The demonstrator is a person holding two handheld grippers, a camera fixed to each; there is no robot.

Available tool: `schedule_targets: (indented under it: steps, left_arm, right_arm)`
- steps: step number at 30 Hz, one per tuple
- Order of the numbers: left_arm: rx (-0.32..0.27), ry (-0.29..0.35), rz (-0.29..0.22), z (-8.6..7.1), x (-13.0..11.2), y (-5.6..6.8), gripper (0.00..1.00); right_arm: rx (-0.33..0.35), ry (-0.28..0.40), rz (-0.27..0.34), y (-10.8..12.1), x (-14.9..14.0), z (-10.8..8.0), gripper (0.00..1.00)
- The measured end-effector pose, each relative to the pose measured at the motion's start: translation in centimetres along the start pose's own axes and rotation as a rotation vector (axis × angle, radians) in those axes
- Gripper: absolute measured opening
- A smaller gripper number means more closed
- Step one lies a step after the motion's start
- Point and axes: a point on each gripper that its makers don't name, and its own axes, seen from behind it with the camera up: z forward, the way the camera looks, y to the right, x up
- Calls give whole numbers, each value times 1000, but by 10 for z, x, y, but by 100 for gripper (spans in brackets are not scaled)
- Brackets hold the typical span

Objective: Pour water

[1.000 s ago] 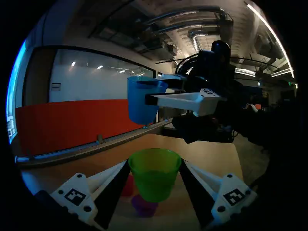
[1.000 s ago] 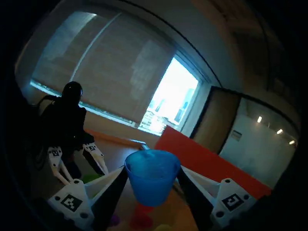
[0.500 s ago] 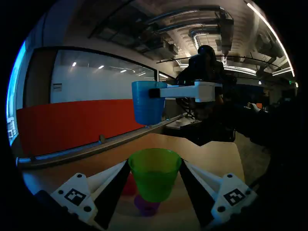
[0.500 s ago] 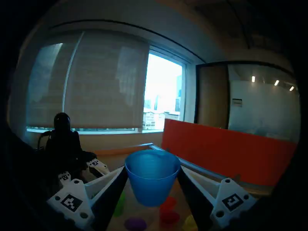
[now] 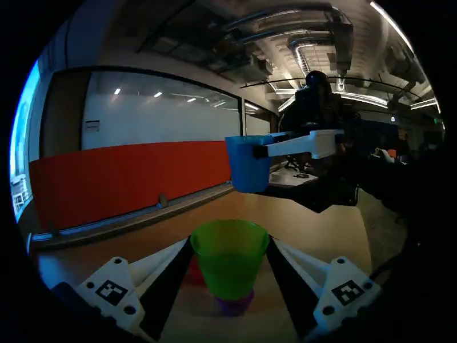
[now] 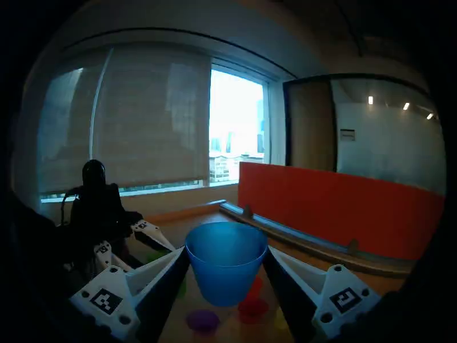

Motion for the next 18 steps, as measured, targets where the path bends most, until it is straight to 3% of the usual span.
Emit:
schedule_targets:
  steps: [11,18]
  left_arm:
    - [40,-45,8,-1,-13,-19,88]
    - [57,-113,23,1,-31,-29,88]
  right_arm:
    - [-21,-48,-20,12,-24,-16,90]
    - [-31,-90,-27,20,-44,-22,90]
